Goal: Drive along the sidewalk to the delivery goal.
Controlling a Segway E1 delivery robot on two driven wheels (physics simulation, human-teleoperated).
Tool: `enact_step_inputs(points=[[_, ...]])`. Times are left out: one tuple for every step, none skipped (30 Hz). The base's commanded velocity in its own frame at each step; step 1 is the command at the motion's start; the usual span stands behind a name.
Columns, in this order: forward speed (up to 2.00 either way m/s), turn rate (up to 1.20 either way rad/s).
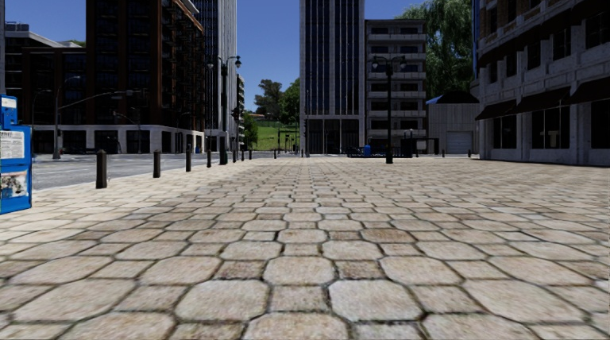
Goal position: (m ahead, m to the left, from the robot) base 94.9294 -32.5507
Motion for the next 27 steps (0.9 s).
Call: enact_step_inputs(points=[[1.86, 0.00], [1.87, 0.00], [1.87, 0.00], [1.88, 0.00], [1.88, 0.00], [1.88, 0.00], [1.88, 0.00], [1.88, 0.00], [1.88, 0.00], [1.88, 0.00], [1.88, 0.00], [1.88, 0.00], [1.88, 0.00], [1.88, 0.00], [1.90, 0.00], [2.00, 0.00], [2.00, 0.00], [2.00, 0.00], [2.00, 0.00], [2.00, 0.00], [2.00, 0.00], [2.00, 0.00], [2.00, 0.00], [2.00, 0.00], [2.00, 0.00], [2.00, 0.00], [2.00, 0.00]])
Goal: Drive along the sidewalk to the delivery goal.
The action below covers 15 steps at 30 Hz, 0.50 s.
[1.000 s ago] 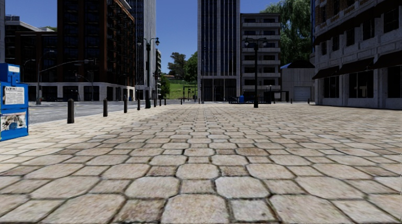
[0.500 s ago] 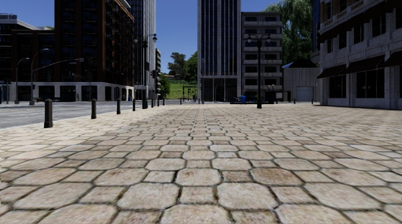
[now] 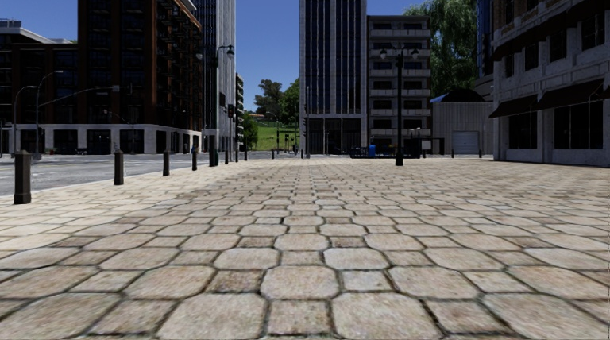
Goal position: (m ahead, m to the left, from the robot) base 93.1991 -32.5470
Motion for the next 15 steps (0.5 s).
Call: enact_step_inputs(points=[[2.00, 0.00], [2.00, 0.00], [2.00, 0.00], [2.00, 0.00], [2.00, 0.00], [2.00, 0.00], [1.98, 0.00], [1.98, 0.00], [1.95, 0.00], [1.93, 0.00], [1.93, 0.00], [1.93, 0.00], [1.93, 0.00], [1.93, 0.00], [1.96, 0.00]])
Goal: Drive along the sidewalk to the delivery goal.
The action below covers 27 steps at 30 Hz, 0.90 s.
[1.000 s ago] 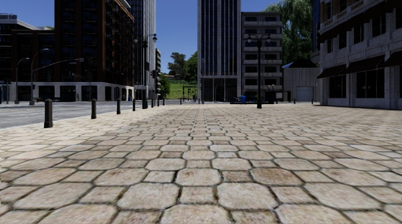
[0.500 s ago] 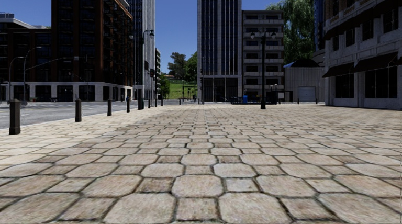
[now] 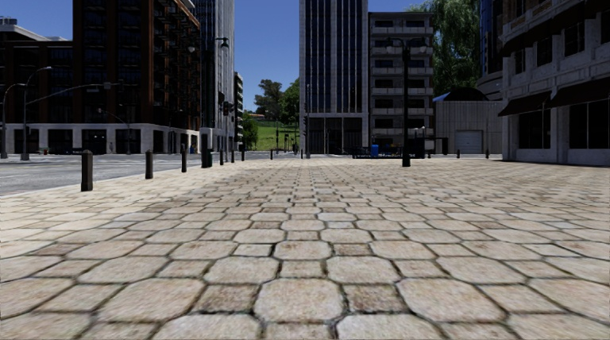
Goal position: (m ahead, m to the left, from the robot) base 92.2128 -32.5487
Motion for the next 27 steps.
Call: enact_step_inputs(points=[[1.98, 0.00], [1.98, 0.00], [1.99, 0.00], [1.99, 0.00], [1.99, 0.00], [1.99, 0.00], [1.99, 0.00], [1.99, 0.00], [1.99, 0.00], [1.99, 0.00], [1.99, 0.00], [2.00, 0.00], [2.00, 0.00], [2.00, 0.00], [2.00, 0.00], [2.00, 0.00], [2.00, 0.00], [2.00, 0.00], [2.00, 0.00], [2.00, 0.00], [2.00, 0.00], [2.00, 0.00], [2.00, 0.00], [2.00, 0.00], [2.00, 0.00], [2.00, 0.00], [2.00, 0.00]])
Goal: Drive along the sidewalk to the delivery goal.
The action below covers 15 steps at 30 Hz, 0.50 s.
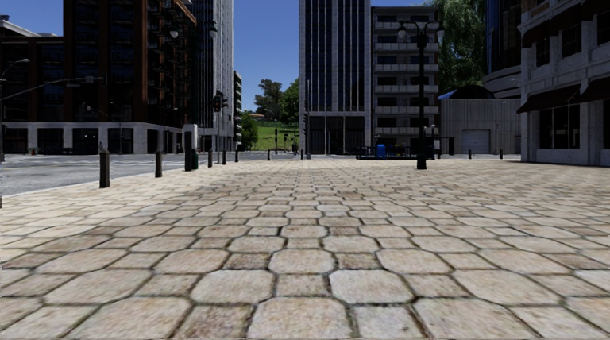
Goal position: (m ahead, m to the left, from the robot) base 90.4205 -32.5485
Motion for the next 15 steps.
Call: enact_step_inputs(points=[[2.00, 0.00], [2.00, 0.00], [2.00, 0.00], [2.00, 0.00], [2.00, 0.00], [1.88, 0.00], [1.72, 0.00], [1.26, 0.00], [1.26, 0.00], [0.81, 0.00], [0.00, 0.00], [-0.33, 0.00], [-1.09, 0.00], [-1.09, 0.00], [-1.31, 0.00]])
